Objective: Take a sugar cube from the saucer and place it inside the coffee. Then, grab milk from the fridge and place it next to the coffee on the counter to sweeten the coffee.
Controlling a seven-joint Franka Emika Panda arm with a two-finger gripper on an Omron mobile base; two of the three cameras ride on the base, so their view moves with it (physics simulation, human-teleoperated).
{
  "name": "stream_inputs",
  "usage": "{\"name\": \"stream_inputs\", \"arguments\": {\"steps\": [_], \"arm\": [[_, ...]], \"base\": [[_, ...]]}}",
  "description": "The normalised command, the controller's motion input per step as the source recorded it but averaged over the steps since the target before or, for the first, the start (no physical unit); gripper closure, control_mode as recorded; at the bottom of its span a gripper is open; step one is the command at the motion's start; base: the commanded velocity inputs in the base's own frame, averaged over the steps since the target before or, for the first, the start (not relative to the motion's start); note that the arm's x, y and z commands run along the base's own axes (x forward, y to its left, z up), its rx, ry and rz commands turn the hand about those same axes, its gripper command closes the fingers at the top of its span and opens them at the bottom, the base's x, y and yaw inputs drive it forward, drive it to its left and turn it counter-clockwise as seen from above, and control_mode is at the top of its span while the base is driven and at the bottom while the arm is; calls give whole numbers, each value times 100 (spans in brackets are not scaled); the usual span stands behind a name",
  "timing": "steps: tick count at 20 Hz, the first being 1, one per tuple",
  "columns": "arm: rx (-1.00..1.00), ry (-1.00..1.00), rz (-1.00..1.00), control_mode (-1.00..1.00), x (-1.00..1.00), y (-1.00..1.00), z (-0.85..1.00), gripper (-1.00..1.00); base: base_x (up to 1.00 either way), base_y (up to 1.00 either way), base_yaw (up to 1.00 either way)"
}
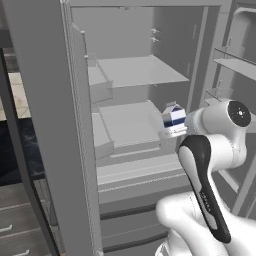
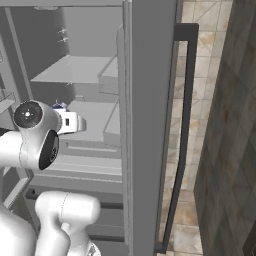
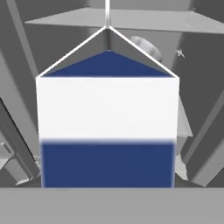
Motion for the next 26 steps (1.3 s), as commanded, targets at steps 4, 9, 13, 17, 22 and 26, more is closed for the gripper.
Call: {"name": "stream_inputs", "arguments": {"steps": [4, 9, 13, 17, 22, 26], "arm": [[0, 0, 0, 100, 0, 0, 0, 100], [0, 0, 0, 100, 0, 0, 0, 100], [0, 0, 0, 100, 0, 0, 0, 100], [0, 0, 0, 100, 0, 0, 0, 100], [0, 0, 0, 100, 0, 0, 0, 100], [0, 0, 0, 100, 0, 0, 0, 100]], "base": [[-43, 0, 0], [-100, 7, 3], [-100, 21, 19], [-81, 27, 34], [-34, 58, 50], [-17, 73, 55]]}}
